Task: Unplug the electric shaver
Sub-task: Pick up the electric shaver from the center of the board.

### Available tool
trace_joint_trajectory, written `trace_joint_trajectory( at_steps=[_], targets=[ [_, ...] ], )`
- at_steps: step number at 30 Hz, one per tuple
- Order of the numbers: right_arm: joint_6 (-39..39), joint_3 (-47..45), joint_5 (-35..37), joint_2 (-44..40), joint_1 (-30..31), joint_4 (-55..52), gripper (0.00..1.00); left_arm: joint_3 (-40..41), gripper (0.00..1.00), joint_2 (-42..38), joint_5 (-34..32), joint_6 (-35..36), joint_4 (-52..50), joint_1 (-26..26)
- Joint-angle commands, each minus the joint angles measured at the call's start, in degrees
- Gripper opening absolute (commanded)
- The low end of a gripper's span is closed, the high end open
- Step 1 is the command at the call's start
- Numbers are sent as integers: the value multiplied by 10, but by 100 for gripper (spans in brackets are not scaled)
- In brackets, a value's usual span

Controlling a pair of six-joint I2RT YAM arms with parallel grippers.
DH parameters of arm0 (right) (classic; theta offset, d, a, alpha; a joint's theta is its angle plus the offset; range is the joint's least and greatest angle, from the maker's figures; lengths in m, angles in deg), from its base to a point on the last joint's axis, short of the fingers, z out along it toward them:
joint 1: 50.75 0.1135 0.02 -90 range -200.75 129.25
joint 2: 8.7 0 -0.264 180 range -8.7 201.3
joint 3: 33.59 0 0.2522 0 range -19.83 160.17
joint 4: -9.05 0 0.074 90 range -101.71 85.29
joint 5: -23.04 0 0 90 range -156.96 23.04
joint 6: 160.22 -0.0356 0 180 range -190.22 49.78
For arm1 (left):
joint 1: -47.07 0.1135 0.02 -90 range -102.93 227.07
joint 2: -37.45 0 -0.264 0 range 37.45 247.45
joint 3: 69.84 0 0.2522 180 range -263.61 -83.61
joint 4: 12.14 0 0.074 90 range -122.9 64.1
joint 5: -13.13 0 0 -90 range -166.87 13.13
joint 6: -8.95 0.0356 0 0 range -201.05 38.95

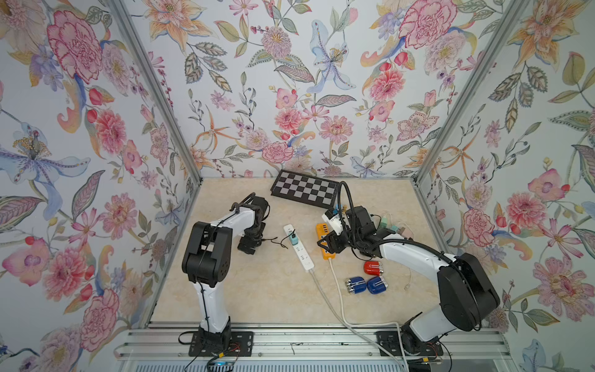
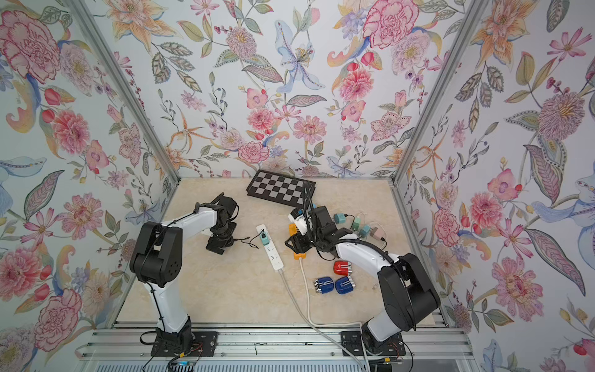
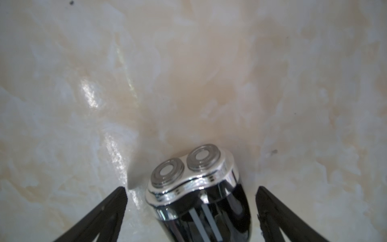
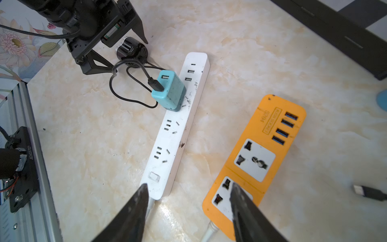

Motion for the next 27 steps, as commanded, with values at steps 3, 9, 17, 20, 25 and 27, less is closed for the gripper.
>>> trace_joint_trajectory(
  at_steps=[3, 9, 17, 20, 25, 27],
  targets=[
    [-1, 19, -13, 10, 5, 7, 63, 1, 88, 9, 0, -2, -4, 3],
    [-14, 19, -19, 12, 20, 7, 64, 4, 73, 17, 5, 5, 1, 4],
    [-79, -24, -60, -15, 75, 66, 63, 25, 52, 5, 11, 18, 17, 4],
    [-139, -67, -84, -34, 90, 148, 63, 42, 47, -18, 15, 25, 29, 3],
    [-257, -151, -89, -43, 121, 348, 62, 87, 47, -81, 38, 30, 58, 1],
    [-289, -174, -80, -33, 140, 412, 62, 104, 47, -112, 41, 28, 63, -3]
  ],
)
